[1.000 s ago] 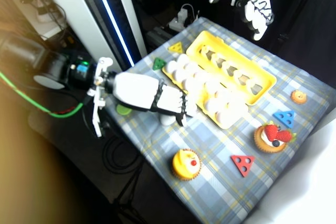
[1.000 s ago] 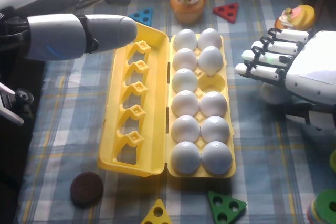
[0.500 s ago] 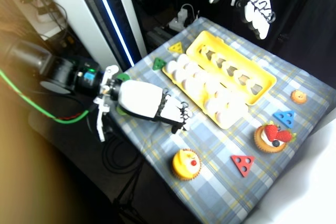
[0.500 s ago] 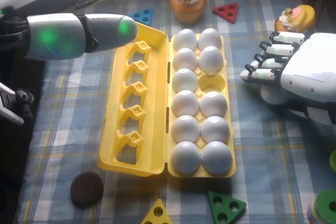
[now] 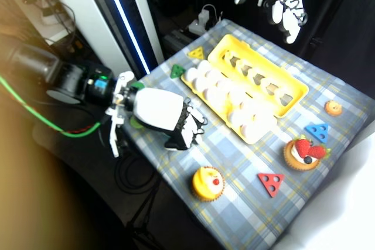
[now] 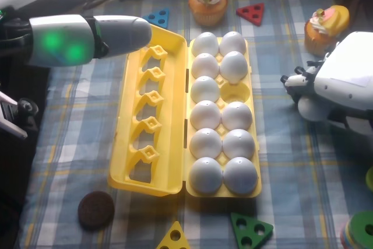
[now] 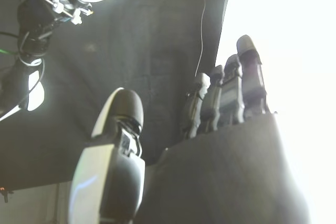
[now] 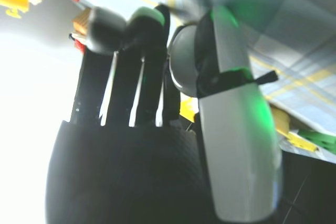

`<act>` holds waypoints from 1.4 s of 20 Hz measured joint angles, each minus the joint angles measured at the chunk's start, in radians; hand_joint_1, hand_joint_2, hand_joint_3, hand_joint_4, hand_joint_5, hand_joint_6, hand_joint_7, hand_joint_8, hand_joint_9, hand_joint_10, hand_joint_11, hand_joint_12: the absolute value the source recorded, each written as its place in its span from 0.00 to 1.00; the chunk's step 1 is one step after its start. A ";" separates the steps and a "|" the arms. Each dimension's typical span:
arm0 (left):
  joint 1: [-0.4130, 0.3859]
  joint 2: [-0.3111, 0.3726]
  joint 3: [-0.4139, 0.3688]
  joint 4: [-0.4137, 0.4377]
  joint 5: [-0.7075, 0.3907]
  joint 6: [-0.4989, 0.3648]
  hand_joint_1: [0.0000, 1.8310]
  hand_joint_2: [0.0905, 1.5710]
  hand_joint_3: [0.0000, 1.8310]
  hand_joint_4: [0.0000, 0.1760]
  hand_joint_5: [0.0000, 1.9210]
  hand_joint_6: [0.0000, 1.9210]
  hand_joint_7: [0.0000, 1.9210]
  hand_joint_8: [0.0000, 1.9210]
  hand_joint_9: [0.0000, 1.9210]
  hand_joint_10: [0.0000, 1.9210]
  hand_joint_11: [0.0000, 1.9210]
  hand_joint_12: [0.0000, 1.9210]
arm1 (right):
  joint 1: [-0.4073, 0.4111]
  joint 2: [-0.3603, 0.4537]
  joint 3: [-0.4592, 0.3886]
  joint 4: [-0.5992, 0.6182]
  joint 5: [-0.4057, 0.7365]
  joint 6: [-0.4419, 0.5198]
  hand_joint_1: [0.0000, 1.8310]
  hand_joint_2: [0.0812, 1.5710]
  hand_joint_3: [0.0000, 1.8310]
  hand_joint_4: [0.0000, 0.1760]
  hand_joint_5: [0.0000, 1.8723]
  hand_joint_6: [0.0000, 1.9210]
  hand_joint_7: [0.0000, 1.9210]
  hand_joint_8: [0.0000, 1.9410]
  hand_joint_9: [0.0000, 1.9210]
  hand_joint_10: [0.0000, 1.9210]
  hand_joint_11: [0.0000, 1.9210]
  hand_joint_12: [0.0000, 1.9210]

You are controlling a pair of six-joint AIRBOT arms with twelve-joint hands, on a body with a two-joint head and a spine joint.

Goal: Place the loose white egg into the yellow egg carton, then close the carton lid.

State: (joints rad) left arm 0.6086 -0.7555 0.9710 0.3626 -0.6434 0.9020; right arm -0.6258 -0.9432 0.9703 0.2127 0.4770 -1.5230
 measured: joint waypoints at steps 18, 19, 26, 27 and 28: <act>0.015 -0.002 0.001 -0.029 0.000 0.012 0.17 0.88 0.00 0.08 0.10 0.00 0.03 0.00 0.03 0.00 0.00 0.26 | 0.199 -0.121 0.021 -0.183 -0.010 0.000 0.65 0.82 0.00 0.00 0.30 0.71 0.38 0.85 0.46 0.90 0.48 0.99; 0.015 -0.002 0.001 -0.030 -0.001 0.013 0.17 0.88 0.00 0.08 0.11 0.00 0.03 0.00 0.02 0.00 0.00 0.24 | 0.202 -0.127 0.024 -0.183 -0.016 0.001 0.65 0.82 0.00 0.00 0.31 0.70 0.39 0.85 0.44 0.89 0.46 0.99; 0.015 -0.002 0.003 -0.030 -0.001 0.013 0.17 0.88 0.00 0.07 0.10 0.00 0.03 0.00 0.02 0.00 0.00 0.20 | 0.205 -0.147 0.032 -0.187 -0.047 0.000 0.56 0.75 0.00 0.08 0.00 0.00 0.00 0.01 0.00 0.04 0.00 0.42; 0.015 -0.002 0.003 -0.031 -0.001 0.013 0.18 0.87 0.00 0.07 0.10 0.00 0.03 0.00 0.02 0.00 0.00 0.20 | 0.205 -0.147 0.031 -0.188 -0.041 0.000 0.56 0.74 0.00 0.09 0.00 0.00 0.00 0.00 0.00 0.01 0.00 0.33; 0.015 -0.002 0.003 -0.031 -0.001 0.013 0.19 0.87 0.00 0.07 0.10 0.00 0.03 0.00 0.02 0.00 0.00 0.23 | 0.205 -0.147 0.029 -0.183 -0.041 0.000 0.59 0.76 0.00 0.02 0.00 0.00 0.00 0.00 0.00 0.00 0.00 0.07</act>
State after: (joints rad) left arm 0.6239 -0.7578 0.9741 0.3317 -0.6445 0.9154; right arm -0.4206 -1.0904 0.9993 0.0292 0.4362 -1.5230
